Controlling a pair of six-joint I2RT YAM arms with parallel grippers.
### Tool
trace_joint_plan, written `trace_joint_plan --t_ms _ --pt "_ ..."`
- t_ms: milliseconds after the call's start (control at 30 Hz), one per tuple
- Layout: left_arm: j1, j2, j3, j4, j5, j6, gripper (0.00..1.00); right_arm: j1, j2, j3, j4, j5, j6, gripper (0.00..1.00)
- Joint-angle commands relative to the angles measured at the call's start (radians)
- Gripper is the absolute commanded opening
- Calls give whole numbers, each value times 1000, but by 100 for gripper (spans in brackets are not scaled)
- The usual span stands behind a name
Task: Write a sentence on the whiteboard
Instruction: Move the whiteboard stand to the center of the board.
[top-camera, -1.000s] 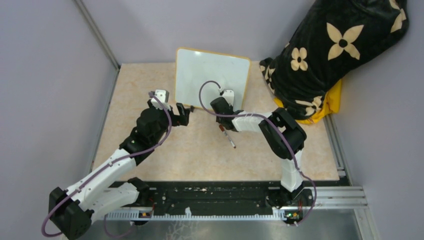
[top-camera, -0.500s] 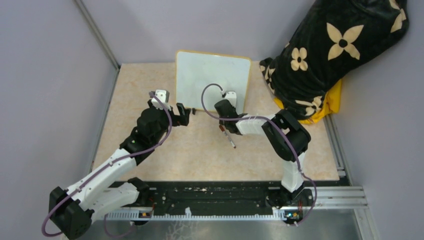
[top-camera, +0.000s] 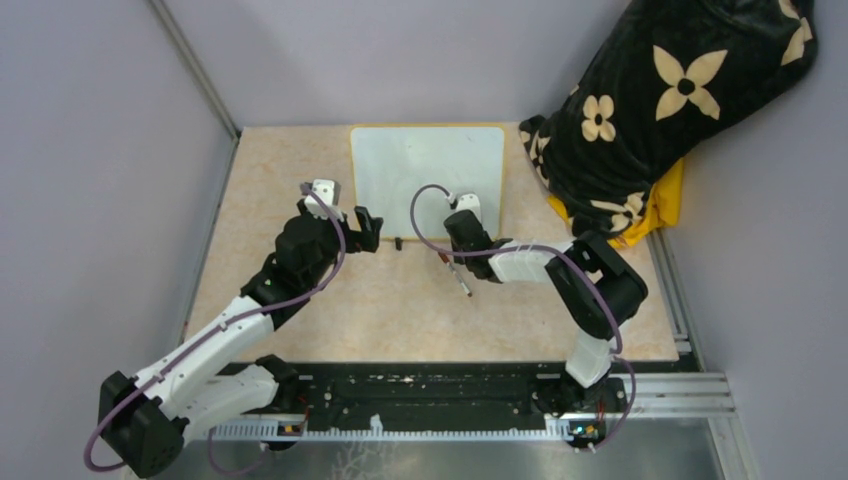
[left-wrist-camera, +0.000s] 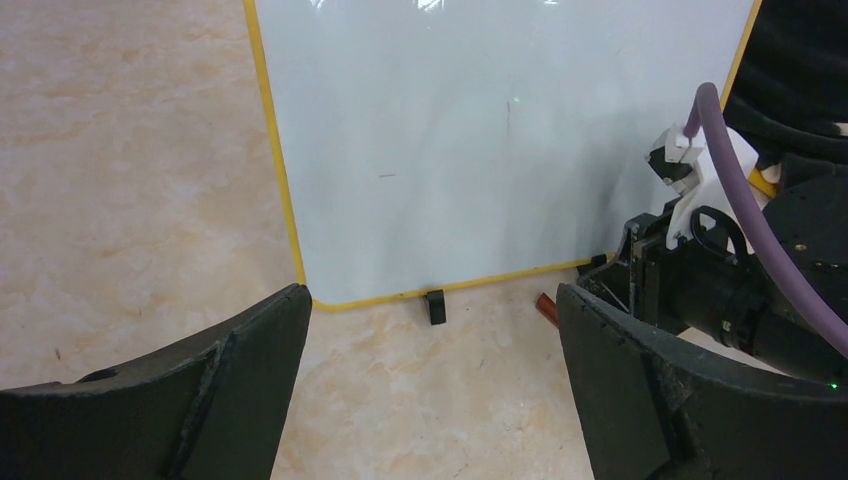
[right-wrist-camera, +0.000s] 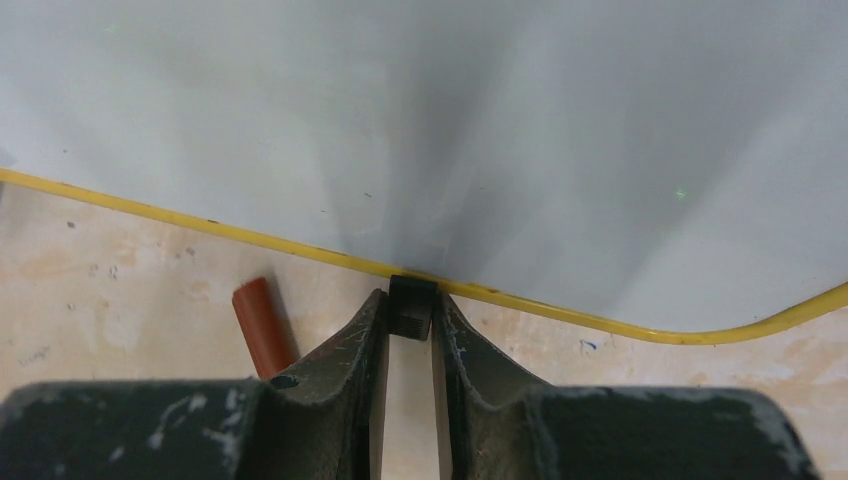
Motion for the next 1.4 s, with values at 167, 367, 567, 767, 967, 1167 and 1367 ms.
trace_joint_plan --t_ms 167,367,567,767,967,1167,1367 --pt "-7 6 35 6 16 0 99 9 -83 -78 -5 -76 -123 0" --pt "-7 10 35 8 18 0 99 18 -77 -67 0 -84 -124 0" --pt "-6 8 34 6 14 3 99 18 -66 -61 1 -99 -79 0" --pt "-6 13 33 6 12 3 99 19 -65 -58 -16 -97 -62 0" --pt "-6 5 32 5 10 2 99 18 -68 -66 -15 -97 -25 22" --pt "-6 12 38 4 20 0 99 17 -80 -75 -16 -86 -6 38" --pt "-7 8 39 3 22 0 99 18 -91 -84 -14 -70 31 43"
